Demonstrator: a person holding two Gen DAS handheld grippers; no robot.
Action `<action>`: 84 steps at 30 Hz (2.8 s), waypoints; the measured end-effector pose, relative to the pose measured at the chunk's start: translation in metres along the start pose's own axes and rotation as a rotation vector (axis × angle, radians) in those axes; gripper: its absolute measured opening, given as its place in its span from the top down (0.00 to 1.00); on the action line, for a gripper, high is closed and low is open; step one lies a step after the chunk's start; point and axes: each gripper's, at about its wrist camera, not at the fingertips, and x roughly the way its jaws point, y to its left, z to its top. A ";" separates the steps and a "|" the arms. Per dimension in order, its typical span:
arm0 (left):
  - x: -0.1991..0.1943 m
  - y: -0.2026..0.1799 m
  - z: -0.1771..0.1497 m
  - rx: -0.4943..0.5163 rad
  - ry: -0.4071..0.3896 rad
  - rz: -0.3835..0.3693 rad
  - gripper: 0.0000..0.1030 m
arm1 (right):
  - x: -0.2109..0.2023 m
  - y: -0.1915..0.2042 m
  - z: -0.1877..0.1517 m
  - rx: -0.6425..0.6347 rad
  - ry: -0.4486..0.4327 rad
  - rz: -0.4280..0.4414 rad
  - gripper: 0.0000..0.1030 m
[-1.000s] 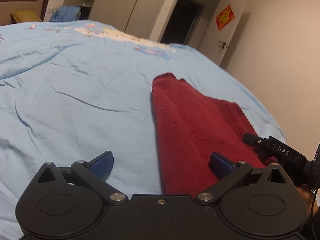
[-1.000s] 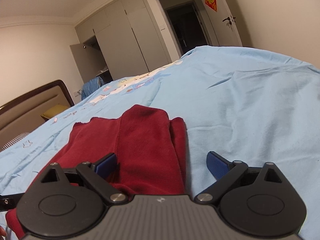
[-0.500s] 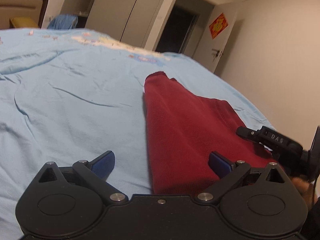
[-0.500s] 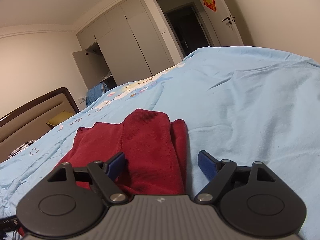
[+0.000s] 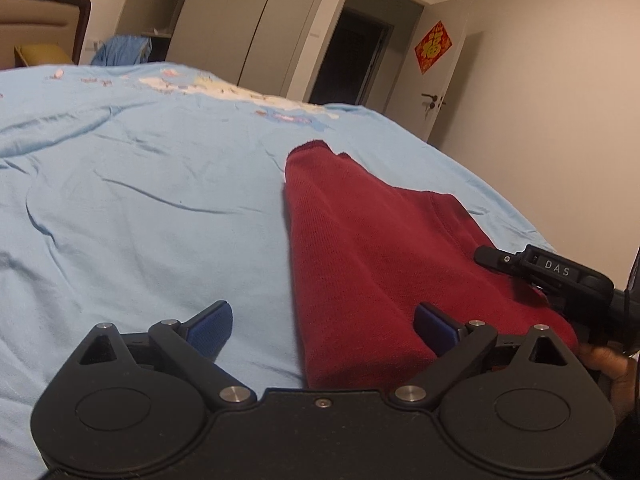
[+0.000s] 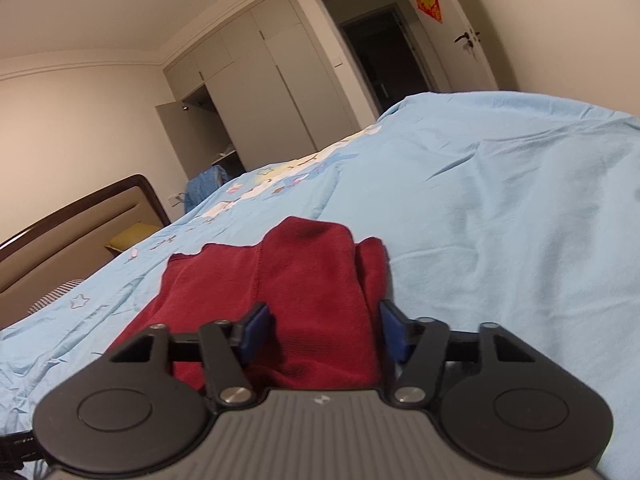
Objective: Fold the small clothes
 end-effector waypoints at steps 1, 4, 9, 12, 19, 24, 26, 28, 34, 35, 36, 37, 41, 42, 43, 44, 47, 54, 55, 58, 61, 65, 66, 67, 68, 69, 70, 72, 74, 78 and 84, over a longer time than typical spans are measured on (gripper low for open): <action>0.001 0.001 0.002 -0.013 0.017 -0.007 0.08 | 0.000 0.000 0.000 0.001 0.000 0.003 0.43; 0.002 0.002 0.008 -0.043 0.059 -0.022 0.14 | -0.001 0.001 0.000 0.002 0.002 0.014 0.50; 0.002 -0.001 0.018 -0.099 0.134 -0.034 0.31 | -0.002 0.006 -0.001 -0.020 -0.005 0.008 0.56; 0.000 -0.007 0.021 -0.111 0.157 -0.040 0.42 | -0.003 0.011 -0.002 -0.040 -0.005 -0.007 0.63; -0.007 -0.013 0.030 -0.095 0.151 -0.029 0.56 | -0.008 0.027 0.008 -0.046 0.009 -0.031 0.84; -0.016 -0.017 0.042 -0.053 0.114 -0.045 0.61 | -0.013 0.043 0.019 -0.054 -0.019 -0.027 0.86; -0.021 -0.021 0.047 -0.010 0.088 -0.043 0.63 | -0.017 0.051 0.025 -0.063 -0.040 -0.013 0.86; -0.028 -0.023 0.053 0.032 0.050 -0.031 0.64 | -0.018 0.063 0.032 -0.089 -0.060 0.005 0.86; -0.048 -0.014 0.075 0.140 -0.098 0.056 0.66 | -0.002 0.113 0.042 -0.220 -0.120 0.059 0.86; -0.050 -0.011 0.077 0.156 -0.124 0.081 0.66 | 0.005 0.122 0.041 -0.236 -0.126 0.067 0.86; -0.053 -0.007 0.078 0.174 -0.152 0.108 0.67 | 0.013 0.130 0.040 -0.245 -0.126 0.076 0.86; -0.055 -0.002 0.079 0.191 -0.177 0.137 0.67 | 0.022 0.137 0.039 -0.249 -0.120 0.084 0.86; -0.048 0.018 0.072 0.232 -0.184 0.272 0.74 | 0.063 0.153 0.025 -0.255 -0.055 0.081 0.86; -0.044 0.025 0.069 0.232 -0.156 0.304 0.82 | 0.072 0.153 0.019 -0.249 -0.033 0.065 0.85; -0.041 0.032 0.066 0.222 -0.129 0.324 0.92 | 0.077 0.151 0.015 -0.238 -0.015 0.051 0.85; -0.038 0.041 0.063 0.200 -0.095 0.331 0.90 | 0.081 0.147 0.009 -0.221 -0.006 0.034 0.84; -0.038 0.056 0.050 0.143 -0.070 0.303 0.87 | 0.079 0.128 0.004 -0.157 0.018 0.009 0.76; -0.044 0.050 0.044 0.177 -0.085 0.341 0.80 | 0.059 0.113 0.008 -0.148 0.021 -0.035 0.49; -0.046 0.051 0.046 0.164 -0.084 0.347 0.74 | 0.056 0.114 0.007 -0.158 0.020 -0.043 0.44; -0.056 0.054 0.050 0.109 -0.088 0.357 0.55 | 0.043 0.117 0.007 -0.179 0.006 -0.060 0.29; -0.063 0.060 0.057 0.039 -0.092 0.343 0.36 | 0.025 0.122 0.006 -0.195 -0.020 -0.063 0.19; -0.078 0.055 0.059 -0.002 -0.088 0.315 0.21 | -0.002 0.133 0.005 -0.225 -0.064 -0.056 0.08; -0.082 0.052 0.058 -0.002 -0.090 0.308 0.19 | -0.009 0.136 0.003 -0.233 -0.075 -0.052 0.06; -0.086 0.049 0.058 -0.001 -0.093 0.301 0.15 | -0.017 0.140 0.003 -0.242 -0.091 -0.049 0.03; -0.091 0.044 0.058 0.002 -0.098 0.295 0.11 | -0.025 0.143 0.002 -0.249 -0.108 -0.044 0.00; -0.096 0.041 0.057 0.006 -0.102 0.291 0.09 | -0.034 0.147 0.001 -0.256 -0.125 -0.038 0.00; -0.102 0.037 0.056 0.009 -0.109 0.289 0.04 | -0.042 0.150 0.000 -0.262 -0.138 -0.034 0.00; -0.114 0.031 0.053 0.015 -0.127 0.283 0.01 | -0.058 0.155 -0.004 -0.277 -0.158 -0.028 0.00; -0.126 0.024 0.051 0.022 -0.138 0.272 0.01 | -0.074 0.160 -0.008 -0.294 -0.180 -0.033 0.00; -0.146 0.014 0.041 0.046 -0.151 0.266 0.01 | -0.107 0.165 -0.020 -0.333 -0.220 -0.039 0.00; -0.173 0.006 0.019 0.086 -0.151 0.269 0.01 | -0.148 0.165 -0.042 -0.335 -0.226 -0.058 0.00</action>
